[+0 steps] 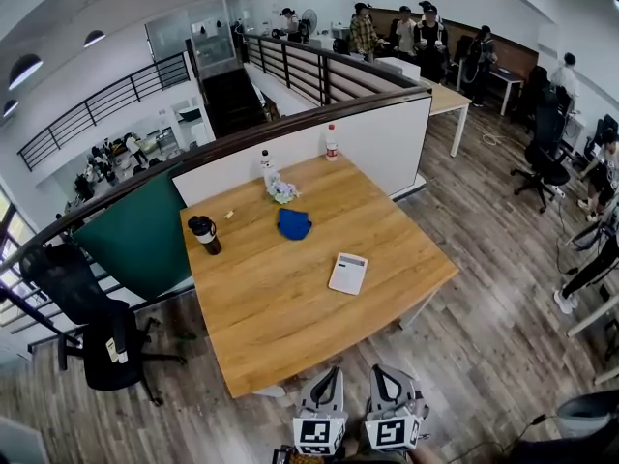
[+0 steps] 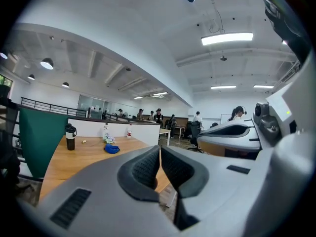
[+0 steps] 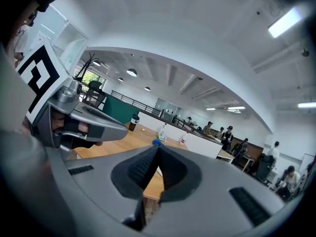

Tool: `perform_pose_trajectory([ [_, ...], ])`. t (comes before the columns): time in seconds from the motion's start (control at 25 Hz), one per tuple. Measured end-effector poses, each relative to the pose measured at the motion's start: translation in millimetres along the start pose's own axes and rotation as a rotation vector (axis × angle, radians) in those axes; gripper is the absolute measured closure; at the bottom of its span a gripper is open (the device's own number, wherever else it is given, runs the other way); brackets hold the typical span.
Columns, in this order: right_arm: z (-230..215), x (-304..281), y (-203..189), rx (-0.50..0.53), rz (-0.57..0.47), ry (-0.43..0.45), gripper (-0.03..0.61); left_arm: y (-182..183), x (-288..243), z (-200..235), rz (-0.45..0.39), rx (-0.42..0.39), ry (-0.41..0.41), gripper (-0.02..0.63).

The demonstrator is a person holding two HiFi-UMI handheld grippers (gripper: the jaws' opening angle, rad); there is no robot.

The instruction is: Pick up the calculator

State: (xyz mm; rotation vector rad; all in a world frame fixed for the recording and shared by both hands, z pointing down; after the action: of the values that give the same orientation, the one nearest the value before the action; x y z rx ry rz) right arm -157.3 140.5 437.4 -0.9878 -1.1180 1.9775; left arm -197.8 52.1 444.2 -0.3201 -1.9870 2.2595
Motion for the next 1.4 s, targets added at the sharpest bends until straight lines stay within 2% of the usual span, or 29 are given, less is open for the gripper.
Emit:
perform_pose_trajectory([
  [0.32,-31,-10,-10,0.109,-0.015,0.025,0.572,5,-35,-23,0.015,-0.017,-0.007,0.586],
  [0.64,-78,-22,-25,0.081,-0.028,0.046,0.572,2,-73,-49,0.038,-0.042,-0.010,0.586],
  [0.96,-122,-38,-47,0.045,-0.065,0.114,0.572,1,-116,-80,0.069,-0.067,-0.006,0.586],
  [1.2,-151,-55,-62,0.022,-0.076,0.147,0.572,-7,-139,-94,0.073,-0.092,0.029,0.586],
  [1.4,-160,-62,-70,0.028,-0.067,0.179,0.572,-12,-148,-106,0.084,-0.064,0.055,0.586],
])
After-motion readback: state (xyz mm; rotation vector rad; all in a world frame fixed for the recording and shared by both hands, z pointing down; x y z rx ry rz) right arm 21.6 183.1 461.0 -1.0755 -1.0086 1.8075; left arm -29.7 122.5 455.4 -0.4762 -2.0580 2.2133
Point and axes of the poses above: the fingertips, and each gripper's own axes: x backward along the fingers, z to its left, y out of its top, the point moved 2 cm from there along x, backward along the fingers, and after that the axes turned 8 degrees about y, right-handed, at the moved point
